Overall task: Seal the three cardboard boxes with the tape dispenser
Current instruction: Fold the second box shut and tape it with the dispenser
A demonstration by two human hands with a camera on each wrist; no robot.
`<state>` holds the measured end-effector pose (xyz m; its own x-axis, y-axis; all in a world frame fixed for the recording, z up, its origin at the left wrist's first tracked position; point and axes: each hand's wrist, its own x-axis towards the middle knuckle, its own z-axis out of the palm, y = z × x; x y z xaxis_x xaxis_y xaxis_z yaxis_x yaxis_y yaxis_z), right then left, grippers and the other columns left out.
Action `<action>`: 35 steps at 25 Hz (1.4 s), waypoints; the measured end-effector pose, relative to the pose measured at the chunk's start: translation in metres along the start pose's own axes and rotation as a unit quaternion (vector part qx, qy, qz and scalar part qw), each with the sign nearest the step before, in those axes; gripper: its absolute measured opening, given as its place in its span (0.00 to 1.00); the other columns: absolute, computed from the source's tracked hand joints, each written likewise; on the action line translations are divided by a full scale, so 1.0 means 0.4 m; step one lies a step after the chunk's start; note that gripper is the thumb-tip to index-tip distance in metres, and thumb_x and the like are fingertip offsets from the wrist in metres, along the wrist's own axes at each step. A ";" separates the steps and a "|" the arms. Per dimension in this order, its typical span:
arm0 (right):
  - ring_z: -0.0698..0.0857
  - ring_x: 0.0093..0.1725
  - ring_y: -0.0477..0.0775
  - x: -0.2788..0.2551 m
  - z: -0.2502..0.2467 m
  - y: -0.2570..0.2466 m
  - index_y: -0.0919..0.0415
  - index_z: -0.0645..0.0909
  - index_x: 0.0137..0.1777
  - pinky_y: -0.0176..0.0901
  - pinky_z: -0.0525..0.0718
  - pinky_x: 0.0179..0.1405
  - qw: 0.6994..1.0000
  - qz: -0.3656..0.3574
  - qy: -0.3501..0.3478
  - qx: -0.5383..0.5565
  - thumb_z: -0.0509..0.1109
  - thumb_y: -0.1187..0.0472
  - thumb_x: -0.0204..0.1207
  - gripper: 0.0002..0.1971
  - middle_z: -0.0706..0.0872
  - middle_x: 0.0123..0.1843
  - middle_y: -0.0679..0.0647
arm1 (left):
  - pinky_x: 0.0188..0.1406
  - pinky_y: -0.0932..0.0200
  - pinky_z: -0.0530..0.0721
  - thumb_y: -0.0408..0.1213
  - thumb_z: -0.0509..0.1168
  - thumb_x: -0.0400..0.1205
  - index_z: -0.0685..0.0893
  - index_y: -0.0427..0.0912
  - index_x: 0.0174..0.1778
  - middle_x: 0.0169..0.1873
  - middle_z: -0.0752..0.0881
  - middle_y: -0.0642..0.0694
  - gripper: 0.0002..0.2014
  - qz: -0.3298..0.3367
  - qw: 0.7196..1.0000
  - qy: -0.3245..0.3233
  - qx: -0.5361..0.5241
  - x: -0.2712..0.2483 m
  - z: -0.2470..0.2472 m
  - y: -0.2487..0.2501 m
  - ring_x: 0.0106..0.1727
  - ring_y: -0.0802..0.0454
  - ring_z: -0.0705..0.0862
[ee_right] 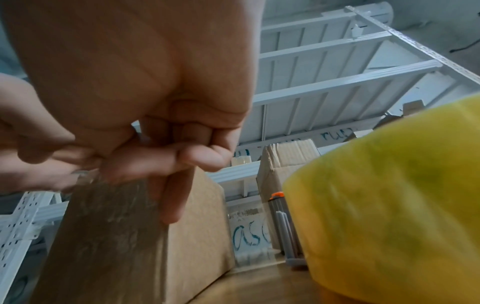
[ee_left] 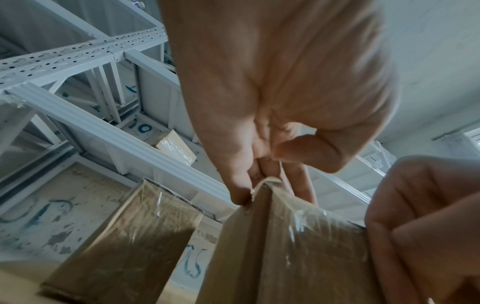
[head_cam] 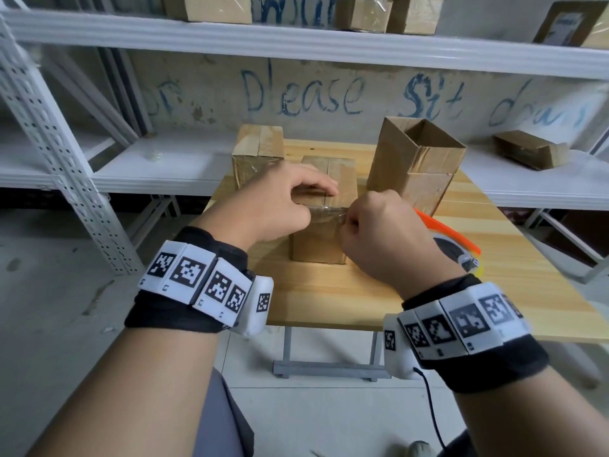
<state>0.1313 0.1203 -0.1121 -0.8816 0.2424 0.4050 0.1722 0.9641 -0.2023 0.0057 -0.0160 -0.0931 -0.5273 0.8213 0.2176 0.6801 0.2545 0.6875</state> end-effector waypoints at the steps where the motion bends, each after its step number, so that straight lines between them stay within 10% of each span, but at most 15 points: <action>1: 0.80 0.26 0.58 0.000 0.002 -0.002 0.62 0.78 0.33 0.54 0.85 0.27 1.000 -0.009 0.000 -0.021 0.62 0.63 0.75 0.10 0.79 0.28 0.56 | 0.79 0.54 0.75 0.27 0.58 0.65 0.90 0.59 0.60 0.66 0.84 0.69 0.33 0.000 1.000 -0.012 -0.003 0.000 -0.003 -0.004 0.74 0.63 0.78; 8: 0.78 0.22 0.54 0.002 -0.011 -0.009 0.59 0.77 0.32 0.47 0.82 0.22 0.993 -0.070 0.007 -0.096 0.60 0.61 0.79 0.14 0.77 0.25 0.51 | 0.83 0.59 0.69 0.10 0.60 0.73 0.86 0.49 0.71 0.72 0.82 0.62 0.37 0.024 0.998 -0.039 -0.047 -0.003 -0.011 -0.037 0.77 0.68 0.74; 24: 0.74 0.21 0.55 -0.011 0.009 0.007 0.58 0.72 0.28 0.47 0.75 0.20 0.994 -0.097 0.027 -0.034 0.42 0.53 0.72 0.21 0.73 0.23 0.52 | 0.83 0.62 0.67 0.16 0.64 0.83 0.88 0.43 0.67 0.69 0.85 0.62 0.23 0.043 0.991 -0.041 -0.116 -0.020 -0.017 -0.041 0.75 0.71 0.76; 35: 0.81 0.24 0.51 -0.027 0.009 0.036 0.58 0.80 0.31 0.53 0.83 0.26 0.993 -0.058 0.013 0.100 0.63 0.49 0.84 0.21 0.81 0.25 0.50 | 0.84 0.55 0.68 0.21 0.67 0.84 0.89 0.49 0.63 0.68 0.86 0.61 0.20 0.048 0.989 -0.035 -0.135 -0.016 -0.014 -0.056 0.76 0.68 0.77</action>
<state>0.1416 0.1312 -0.1226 -0.8784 0.1361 0.4582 -0.0227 0.9457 -0.3243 -0.0091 -0.0299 -0.1060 -0.4243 0.8706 0.2492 0.5603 0.0362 0.8275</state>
